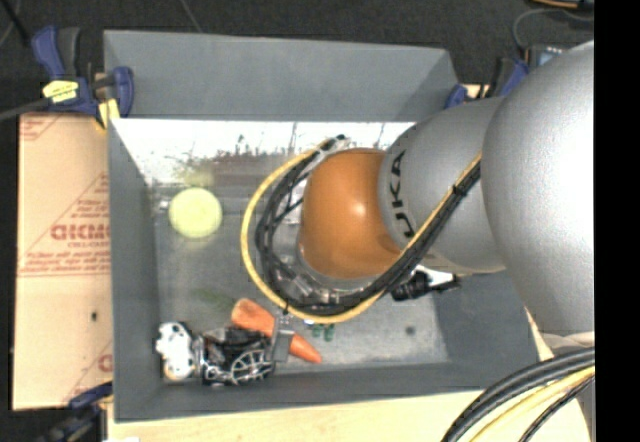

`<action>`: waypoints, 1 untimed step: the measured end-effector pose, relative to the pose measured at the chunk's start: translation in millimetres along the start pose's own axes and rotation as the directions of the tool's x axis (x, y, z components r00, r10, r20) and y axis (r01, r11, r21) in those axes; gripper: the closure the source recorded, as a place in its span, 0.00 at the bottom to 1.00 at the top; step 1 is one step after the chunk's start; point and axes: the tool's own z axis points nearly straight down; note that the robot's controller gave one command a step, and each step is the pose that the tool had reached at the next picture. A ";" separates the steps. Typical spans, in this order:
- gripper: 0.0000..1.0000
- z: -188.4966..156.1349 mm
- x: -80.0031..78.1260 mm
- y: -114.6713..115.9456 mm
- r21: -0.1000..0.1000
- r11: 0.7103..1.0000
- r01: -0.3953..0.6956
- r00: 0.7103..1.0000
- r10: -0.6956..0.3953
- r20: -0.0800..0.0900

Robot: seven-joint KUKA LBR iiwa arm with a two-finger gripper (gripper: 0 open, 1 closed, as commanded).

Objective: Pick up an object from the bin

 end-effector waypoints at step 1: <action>0.00 35.5 -4.5 15.5 0.001 0.981 -0.192 0.981 0.192 -0.002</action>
Offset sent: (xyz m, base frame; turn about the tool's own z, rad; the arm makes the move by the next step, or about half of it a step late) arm 0.0273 0.0094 -0.0525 0.2081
